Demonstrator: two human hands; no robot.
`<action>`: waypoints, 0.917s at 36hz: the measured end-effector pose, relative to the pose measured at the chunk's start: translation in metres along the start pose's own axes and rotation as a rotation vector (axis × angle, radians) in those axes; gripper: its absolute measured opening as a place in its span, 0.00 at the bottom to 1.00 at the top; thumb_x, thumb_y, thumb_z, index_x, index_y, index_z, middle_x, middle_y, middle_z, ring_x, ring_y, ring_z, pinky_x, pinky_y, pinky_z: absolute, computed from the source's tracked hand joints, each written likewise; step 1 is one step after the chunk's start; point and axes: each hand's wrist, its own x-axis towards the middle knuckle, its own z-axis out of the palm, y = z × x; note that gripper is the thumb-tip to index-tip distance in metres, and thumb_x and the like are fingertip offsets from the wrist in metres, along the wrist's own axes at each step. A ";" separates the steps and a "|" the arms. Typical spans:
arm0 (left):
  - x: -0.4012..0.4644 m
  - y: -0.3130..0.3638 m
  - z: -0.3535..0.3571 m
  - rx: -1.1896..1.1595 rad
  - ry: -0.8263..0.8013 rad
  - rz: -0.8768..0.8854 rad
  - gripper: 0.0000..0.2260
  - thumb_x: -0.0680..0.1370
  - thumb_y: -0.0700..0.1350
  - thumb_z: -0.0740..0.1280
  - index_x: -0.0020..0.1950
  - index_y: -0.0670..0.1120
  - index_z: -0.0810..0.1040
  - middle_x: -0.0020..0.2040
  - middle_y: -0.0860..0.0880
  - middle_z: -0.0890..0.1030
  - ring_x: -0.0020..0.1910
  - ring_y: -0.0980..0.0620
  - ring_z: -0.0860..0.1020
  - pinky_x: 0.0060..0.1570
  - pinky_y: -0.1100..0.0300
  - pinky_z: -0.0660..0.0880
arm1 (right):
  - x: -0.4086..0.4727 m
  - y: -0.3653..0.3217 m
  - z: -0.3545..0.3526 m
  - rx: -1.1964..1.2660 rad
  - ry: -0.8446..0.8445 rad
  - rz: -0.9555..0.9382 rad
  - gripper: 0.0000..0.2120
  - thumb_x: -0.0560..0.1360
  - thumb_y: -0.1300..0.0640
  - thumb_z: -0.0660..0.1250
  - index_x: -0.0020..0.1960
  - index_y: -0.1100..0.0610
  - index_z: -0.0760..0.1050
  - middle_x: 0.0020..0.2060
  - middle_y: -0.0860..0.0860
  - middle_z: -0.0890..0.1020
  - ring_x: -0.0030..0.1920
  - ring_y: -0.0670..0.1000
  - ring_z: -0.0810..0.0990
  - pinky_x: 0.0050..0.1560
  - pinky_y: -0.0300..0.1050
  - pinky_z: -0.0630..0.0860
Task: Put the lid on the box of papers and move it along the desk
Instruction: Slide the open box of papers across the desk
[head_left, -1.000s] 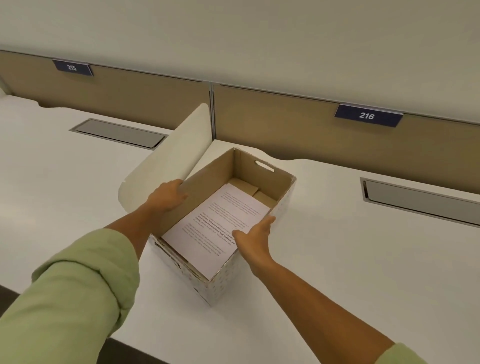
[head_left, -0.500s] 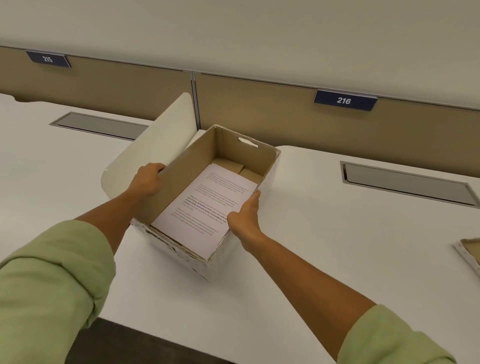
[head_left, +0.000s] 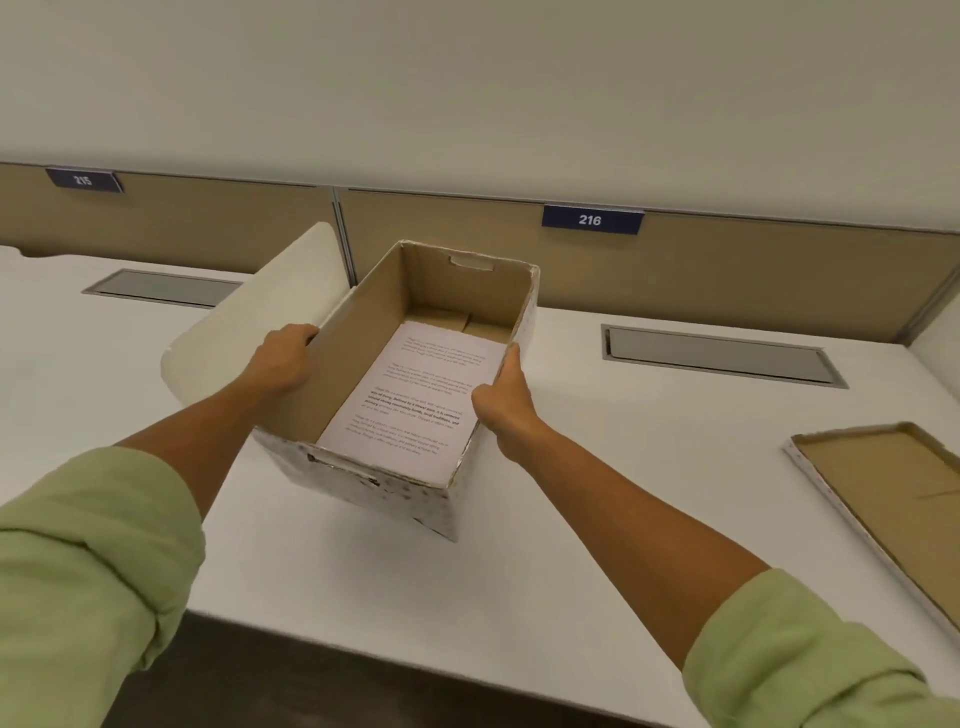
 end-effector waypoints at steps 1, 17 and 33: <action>-0.006 0.009 0.000 0.007 0.004 0.012 0.12 0.81 0.40 0.58 0.61 0.40 0.78 0.57 0.38 0.80 0.53 0.36 0.78 0.57 0.41 0.74 | -0.004 -0.001 -0.011 0.004 0.002 -0.008 0.42 0.79 0.70 0.60 0.81 0.46 0.41 0.76 0.50 0.65 0.71 0.57 0.69 0.64 0.57 0.77; -0.084 0.154 0.027 -0.053 0.015 0.090 0.14 0.82 0.44 0.57 0.65 0.42 0.74 0.60 0.39 0.78 0.54 0.39 0.77 0.55 0.44 0.73 | -0.063 0.002 -0.179 0.040 0.131 -0.155 0.29 0.80 0.64 0.65 0.78 0.50 0.61 0.70 0.52 0.75 0.59 0.56 0.81 0.34 0.38 0.78; -0.120 0.226 0.076 -0.267 -0.018 0.191 0.15 0.82 0.47 0.61 0.67 0.44 0.73 0.61 0.43 0.78 0.50 0.48 0.75 0.50 0.50 0.73 | -0.088 0.028 -0.274 -0.002 0.260 -0.234 0.21 0.79 0.66 0.66 0.69 0.50 0.75 0.54 0.45 0.83 0.46 0.44 0.82 0.32 0.34 0.79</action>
